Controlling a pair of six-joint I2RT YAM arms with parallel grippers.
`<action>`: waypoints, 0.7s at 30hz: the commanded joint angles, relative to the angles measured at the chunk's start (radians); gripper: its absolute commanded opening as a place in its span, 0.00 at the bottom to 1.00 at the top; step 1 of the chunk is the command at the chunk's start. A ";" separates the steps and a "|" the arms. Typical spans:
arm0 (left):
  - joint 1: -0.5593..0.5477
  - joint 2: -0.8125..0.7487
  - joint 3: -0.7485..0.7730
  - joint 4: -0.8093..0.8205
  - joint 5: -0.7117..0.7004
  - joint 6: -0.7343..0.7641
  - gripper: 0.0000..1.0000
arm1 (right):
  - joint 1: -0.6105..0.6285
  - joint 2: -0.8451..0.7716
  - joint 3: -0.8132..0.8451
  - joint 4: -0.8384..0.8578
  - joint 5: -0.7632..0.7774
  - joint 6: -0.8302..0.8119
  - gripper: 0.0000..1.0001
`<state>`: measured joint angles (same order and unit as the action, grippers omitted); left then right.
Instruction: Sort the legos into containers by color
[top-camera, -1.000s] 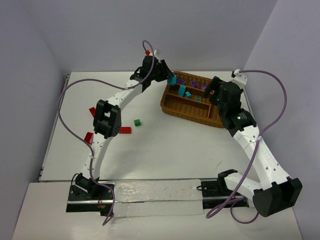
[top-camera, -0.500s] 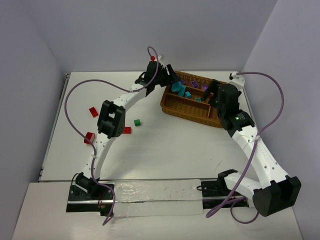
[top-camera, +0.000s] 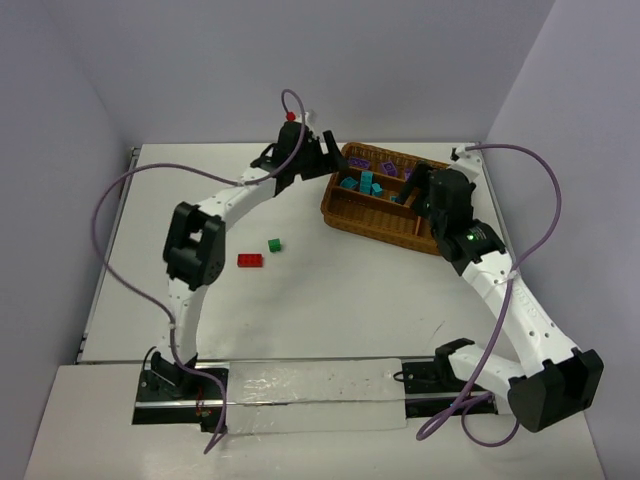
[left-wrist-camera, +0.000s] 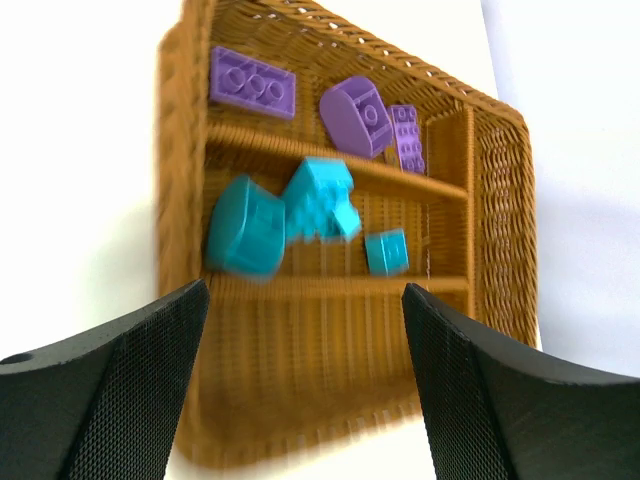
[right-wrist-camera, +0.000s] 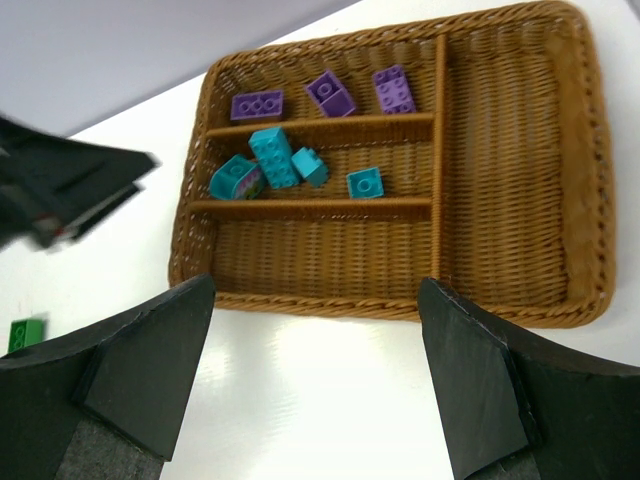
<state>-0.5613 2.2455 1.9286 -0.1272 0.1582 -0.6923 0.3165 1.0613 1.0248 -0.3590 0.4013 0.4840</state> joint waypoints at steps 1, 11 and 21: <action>0.001 -0.328 -0.131 -0.112 -0.195 0.114 0.86 | 0.052 0.010 0.000 0.003 0.030 0.019 0.90; 0.002 -0.638 -0.628 -0.360 -0.438 0.119 0.96 | 0.178 0.060 -0.003 0.012 0.060 0.058 0.90; -0.024 -0.563 -0.749 -0.297 -0.474 0.021 0.89 | 0.203 0.083 0.024 -0.007 0.086 0.056 0.91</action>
<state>-0.5648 1.6811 1.1464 -0.4725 -0.2774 -0.6363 0.5058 1.1434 1.0206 -0.3685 0.4416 0.5308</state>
